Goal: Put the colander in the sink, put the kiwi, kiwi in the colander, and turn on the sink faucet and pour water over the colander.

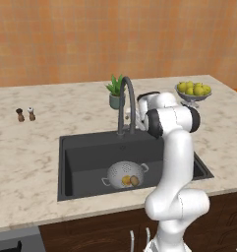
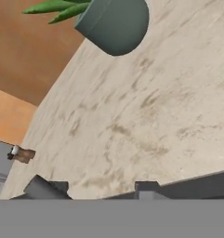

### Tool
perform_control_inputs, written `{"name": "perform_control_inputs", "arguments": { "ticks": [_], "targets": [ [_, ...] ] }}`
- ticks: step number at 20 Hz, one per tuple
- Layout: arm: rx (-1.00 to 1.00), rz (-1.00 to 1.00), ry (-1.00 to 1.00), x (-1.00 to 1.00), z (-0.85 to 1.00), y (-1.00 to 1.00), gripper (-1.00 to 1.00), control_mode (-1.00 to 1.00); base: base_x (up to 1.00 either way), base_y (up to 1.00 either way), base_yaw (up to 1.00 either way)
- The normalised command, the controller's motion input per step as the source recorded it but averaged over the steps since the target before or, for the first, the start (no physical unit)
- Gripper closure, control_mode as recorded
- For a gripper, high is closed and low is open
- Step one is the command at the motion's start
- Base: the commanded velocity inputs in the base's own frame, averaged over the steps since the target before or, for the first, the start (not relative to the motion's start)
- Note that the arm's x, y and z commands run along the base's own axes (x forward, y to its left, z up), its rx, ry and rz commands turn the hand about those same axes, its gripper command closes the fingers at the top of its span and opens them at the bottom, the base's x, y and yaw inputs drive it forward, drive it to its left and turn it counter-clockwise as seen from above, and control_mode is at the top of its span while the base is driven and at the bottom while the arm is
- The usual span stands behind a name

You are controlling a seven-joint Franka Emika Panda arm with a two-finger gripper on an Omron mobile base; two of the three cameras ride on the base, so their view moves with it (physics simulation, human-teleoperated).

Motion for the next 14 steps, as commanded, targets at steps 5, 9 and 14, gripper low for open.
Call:
{"name": "perform_control_inputs", "arguments": {
  "ticks": [5, 9, 14],
  "targets": [
    [0.0, -0.09, 0.0, 0.0, 0.0, -0.63, 1.0, -1.0, 0.0, 0.0, 0.0],
    [0.0, -0.1, 0.0, 0.0, 0.0, -0.88, 1.0, -1.0, 0.0, 0.0, 0.0],
    [0.0, -0.11, 0.0, 0.0, 0.0, -0.99, 1.0, -1.0, 0.0, 0.0, 0.0]
  ]
}}
